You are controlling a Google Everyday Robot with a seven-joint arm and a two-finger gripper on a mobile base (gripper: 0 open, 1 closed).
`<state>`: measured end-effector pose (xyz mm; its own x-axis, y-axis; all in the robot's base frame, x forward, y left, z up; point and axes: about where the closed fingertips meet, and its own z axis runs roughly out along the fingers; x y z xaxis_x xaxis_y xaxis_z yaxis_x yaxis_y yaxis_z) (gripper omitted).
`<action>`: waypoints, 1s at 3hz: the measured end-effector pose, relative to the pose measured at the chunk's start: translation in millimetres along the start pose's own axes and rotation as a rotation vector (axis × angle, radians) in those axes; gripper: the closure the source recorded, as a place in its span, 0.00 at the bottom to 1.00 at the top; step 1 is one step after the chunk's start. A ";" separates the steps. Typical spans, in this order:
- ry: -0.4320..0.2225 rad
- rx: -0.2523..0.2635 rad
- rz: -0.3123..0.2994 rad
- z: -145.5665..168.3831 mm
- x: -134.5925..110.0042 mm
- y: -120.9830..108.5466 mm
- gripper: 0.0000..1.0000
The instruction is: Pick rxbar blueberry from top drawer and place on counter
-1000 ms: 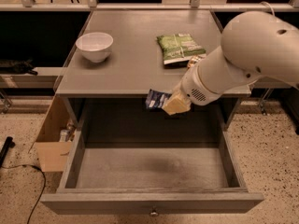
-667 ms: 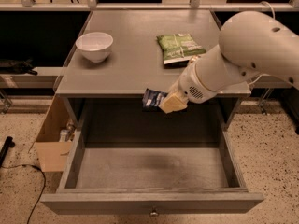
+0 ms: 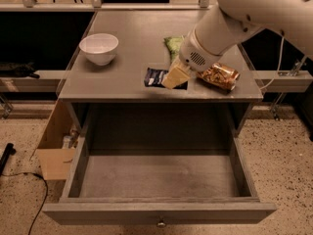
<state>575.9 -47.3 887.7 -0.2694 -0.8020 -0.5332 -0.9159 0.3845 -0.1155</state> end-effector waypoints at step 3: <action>-0.095 -0.036 0.094 6.4 36.5 12.2 1.00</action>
Offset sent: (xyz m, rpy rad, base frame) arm -0.0373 -0.0465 -0.0336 0.1291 0.0363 -0.1023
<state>556.8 -68.9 861.5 -0.3269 -0.7155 -0.6175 -0.8984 0.4380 -0.0320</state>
